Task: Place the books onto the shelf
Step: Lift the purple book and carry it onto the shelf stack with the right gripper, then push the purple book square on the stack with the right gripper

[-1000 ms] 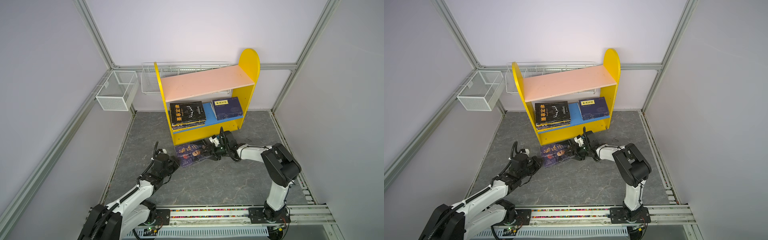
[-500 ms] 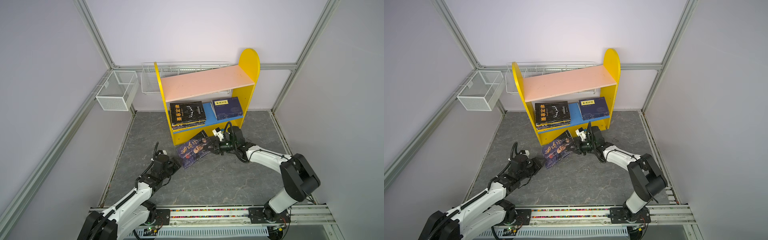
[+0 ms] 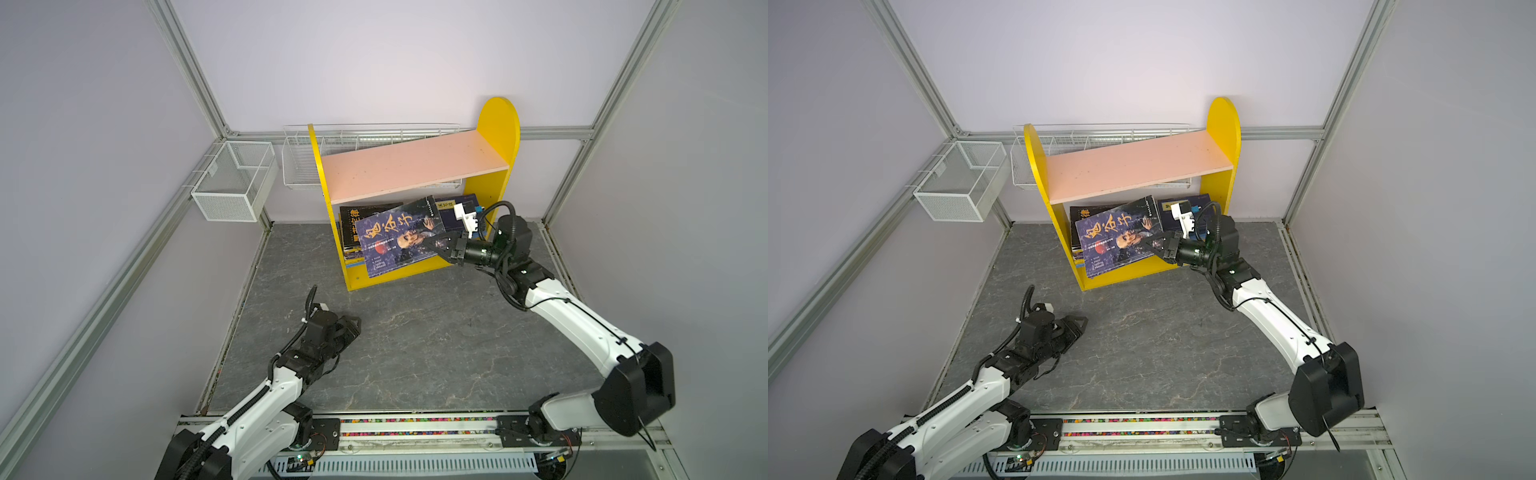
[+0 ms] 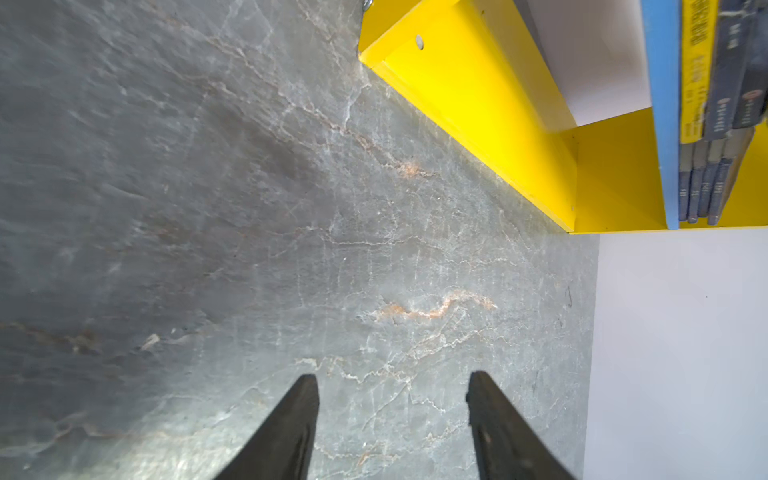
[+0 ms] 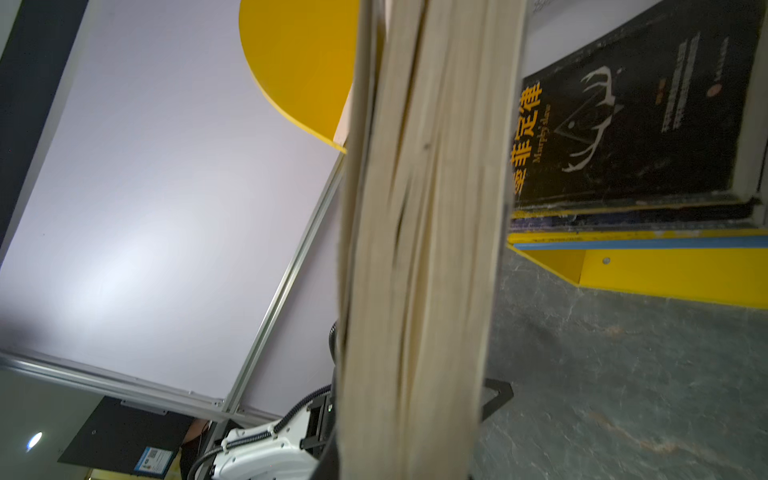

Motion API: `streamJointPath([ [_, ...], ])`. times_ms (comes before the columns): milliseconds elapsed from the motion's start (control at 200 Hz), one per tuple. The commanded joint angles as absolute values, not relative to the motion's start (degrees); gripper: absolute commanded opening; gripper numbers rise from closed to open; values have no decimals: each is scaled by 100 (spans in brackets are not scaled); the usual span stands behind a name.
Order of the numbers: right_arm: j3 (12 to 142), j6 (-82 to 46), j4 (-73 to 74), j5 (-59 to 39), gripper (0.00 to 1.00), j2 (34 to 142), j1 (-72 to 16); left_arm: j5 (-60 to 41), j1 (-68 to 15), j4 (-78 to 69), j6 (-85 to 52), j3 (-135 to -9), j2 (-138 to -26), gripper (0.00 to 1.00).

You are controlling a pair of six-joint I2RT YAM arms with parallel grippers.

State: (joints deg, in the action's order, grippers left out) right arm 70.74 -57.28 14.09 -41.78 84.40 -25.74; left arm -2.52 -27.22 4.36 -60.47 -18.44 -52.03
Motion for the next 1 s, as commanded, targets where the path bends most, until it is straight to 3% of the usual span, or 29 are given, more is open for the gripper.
streamJointPath([
  [0, 7527, -6061, 2096, -3736, 7, 9065, -2590, -264, -2721, 363, -6113, -1784, -5164, 59],
  [440, 8536, -6899, 3076, -3305, 7, 10626, -2614, -124, -2720, 904, -6100, -1695, -4593, 59],
  [995, 9650, -6584, 2077, -3366, 8, 11536, -2934, -140, -2716, 863, -6093, -1692, -4692, 59],
])
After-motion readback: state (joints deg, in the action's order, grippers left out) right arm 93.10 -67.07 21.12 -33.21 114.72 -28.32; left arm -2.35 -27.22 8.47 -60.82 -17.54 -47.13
